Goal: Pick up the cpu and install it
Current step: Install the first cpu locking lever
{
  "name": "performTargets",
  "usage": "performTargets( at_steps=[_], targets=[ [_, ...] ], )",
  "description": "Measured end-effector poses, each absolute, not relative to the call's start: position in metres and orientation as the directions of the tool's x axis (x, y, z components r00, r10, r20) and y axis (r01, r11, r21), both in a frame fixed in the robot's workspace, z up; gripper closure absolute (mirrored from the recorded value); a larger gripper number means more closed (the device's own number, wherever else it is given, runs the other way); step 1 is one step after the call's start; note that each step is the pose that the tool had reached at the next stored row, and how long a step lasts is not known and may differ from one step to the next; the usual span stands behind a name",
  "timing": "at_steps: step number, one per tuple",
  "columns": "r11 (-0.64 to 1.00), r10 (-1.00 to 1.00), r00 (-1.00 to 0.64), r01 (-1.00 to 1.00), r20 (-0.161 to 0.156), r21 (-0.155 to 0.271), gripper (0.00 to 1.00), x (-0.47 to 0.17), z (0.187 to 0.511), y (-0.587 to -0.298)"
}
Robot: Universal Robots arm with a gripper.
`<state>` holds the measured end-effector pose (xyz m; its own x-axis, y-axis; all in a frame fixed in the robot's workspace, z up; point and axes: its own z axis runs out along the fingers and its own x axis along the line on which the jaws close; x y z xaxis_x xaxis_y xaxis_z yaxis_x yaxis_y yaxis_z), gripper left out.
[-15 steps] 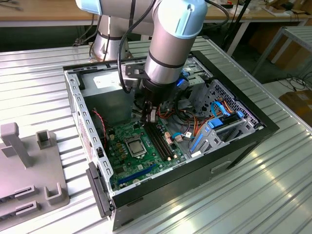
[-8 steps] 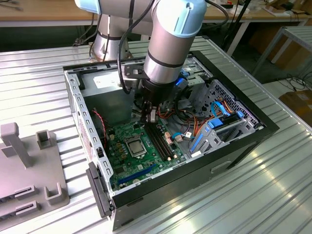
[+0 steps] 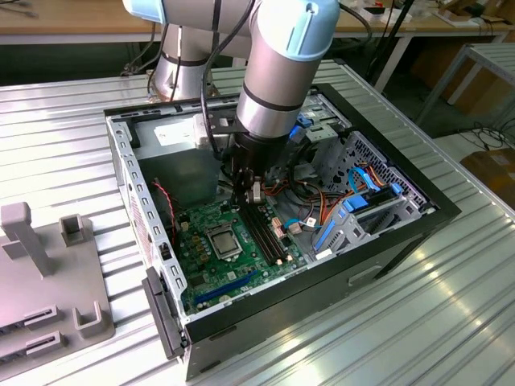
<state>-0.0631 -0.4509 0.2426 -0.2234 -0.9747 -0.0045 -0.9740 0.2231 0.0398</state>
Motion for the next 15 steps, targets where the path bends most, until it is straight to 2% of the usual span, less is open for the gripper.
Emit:
performTargets(
  at_steps=[15],
  targets=[
    [0.139,-0.990,-0.139,-0.990,-0.003,0.039,0.85,-0.0656,0.2440,-0.4572]
  ],
)
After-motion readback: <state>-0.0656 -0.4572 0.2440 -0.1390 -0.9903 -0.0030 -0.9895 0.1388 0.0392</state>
